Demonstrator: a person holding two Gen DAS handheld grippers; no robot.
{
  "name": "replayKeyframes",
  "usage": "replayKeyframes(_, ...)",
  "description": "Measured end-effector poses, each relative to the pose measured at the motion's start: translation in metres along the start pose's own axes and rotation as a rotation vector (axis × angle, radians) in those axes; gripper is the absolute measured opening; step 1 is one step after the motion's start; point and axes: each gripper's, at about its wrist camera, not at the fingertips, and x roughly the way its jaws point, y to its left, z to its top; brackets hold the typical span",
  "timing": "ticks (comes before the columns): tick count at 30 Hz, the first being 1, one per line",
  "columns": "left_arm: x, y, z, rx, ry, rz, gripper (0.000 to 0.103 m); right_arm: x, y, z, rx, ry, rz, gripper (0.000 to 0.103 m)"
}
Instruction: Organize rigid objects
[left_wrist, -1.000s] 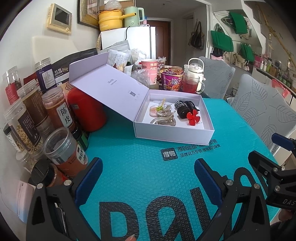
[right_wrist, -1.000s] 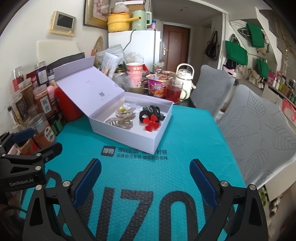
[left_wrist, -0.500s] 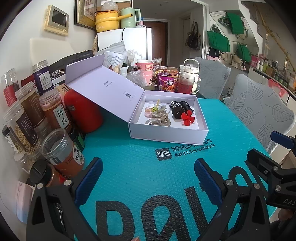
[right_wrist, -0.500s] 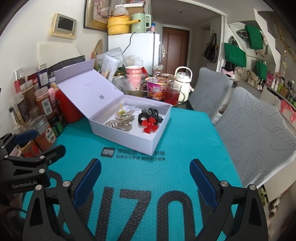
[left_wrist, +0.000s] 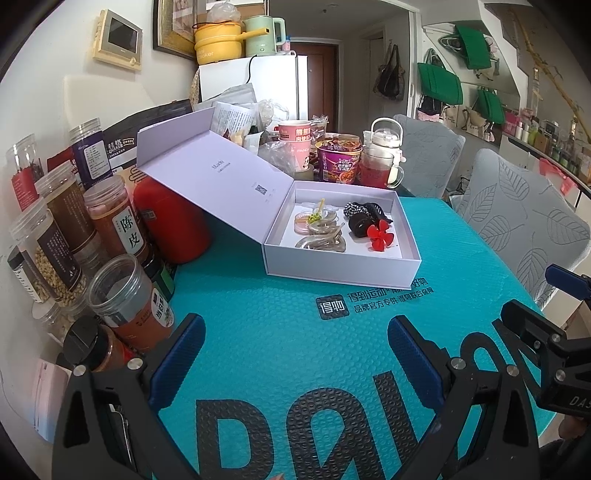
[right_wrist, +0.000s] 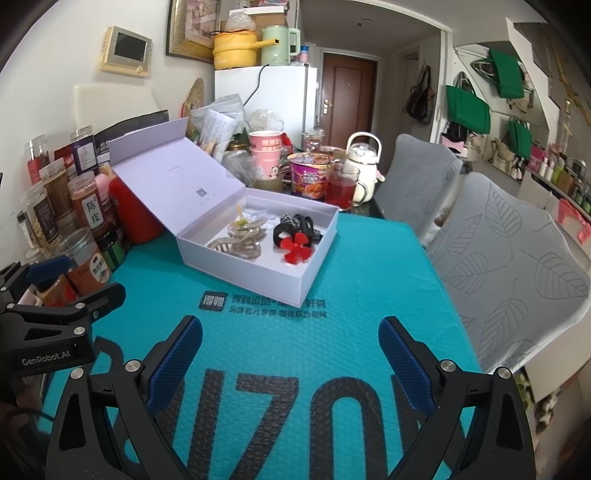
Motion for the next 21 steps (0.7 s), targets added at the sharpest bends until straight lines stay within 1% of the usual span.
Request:
replayKeyframes(3, 0.0001, -0.0004, 0.0002, 0.002, 0.005, -0.006, 0.101, 0.0017, -0.0001, -0.0003, -0.002, 0.008, -0.003, 0.098)
replayKeyframes(6, -0.0017, -0.0026, 0.0006, 0.011, -0.006, -0.006, 0.101, 0.0009, -0.0011, 0.0007, 0.001, 0.004, 0.001, 0.098)
replayKeyframes(18, 0.0042, -0.0071, -0.0033, 0.013, 0.018, -0.014, 0.101, 0.0024, -0.0025, -0.0022, -0.002, 0.010, -0.006, 0.098)
replayKeyframes(21, 0.0043, -0.0091, -0.0040, 0.027, 0.019, -0.010, 0.101, 0.0036, -0.0022, -0.0028, -0.005, 0.012, -0.003, 0.098)
